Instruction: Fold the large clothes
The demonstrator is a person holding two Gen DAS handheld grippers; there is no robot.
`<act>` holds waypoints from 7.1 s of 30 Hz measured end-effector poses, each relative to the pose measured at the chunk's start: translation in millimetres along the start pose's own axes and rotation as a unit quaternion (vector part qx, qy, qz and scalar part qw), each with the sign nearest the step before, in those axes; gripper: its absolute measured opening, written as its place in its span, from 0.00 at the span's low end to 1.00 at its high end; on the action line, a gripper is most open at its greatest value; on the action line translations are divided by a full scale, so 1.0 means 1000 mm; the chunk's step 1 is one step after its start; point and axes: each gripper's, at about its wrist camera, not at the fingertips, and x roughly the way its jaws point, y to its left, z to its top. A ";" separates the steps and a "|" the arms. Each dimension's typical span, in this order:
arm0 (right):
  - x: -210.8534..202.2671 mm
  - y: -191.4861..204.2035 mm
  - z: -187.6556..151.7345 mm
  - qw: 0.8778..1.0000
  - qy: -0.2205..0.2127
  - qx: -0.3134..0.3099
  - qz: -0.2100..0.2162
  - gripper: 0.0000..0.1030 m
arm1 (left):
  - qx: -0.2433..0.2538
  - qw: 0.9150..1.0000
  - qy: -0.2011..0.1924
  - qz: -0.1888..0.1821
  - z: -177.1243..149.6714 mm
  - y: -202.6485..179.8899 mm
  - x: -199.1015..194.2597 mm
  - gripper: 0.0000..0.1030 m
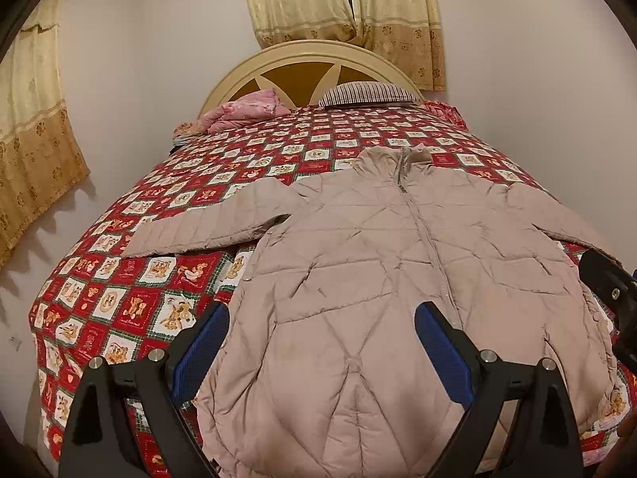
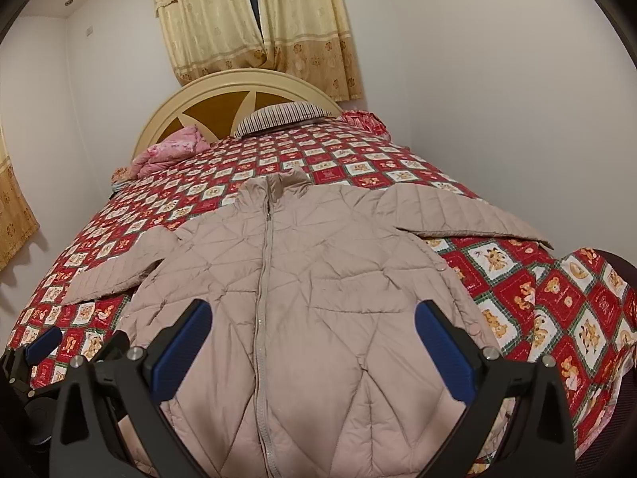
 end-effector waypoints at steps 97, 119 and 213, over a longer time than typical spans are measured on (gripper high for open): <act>0.156 -0.371 0.064 0.920 0.092 0.371 -0.087 0.72 | -0.121 0.990 0.058 0.031 0.050 0.085 0.240 0.92; 0.229 -0.444 0.065 0.876 0.110 0.429 -0.192 0.18 | -0.183 0.975 0.123 0.003 0.029 0.097 0.272 0.95; 0.223 -0.484 0.073 0.891 0.036 0.441 -0.102 0.11 | -0.189 0.975 0.120 -0.011 0.030 0.098 0.277 0.99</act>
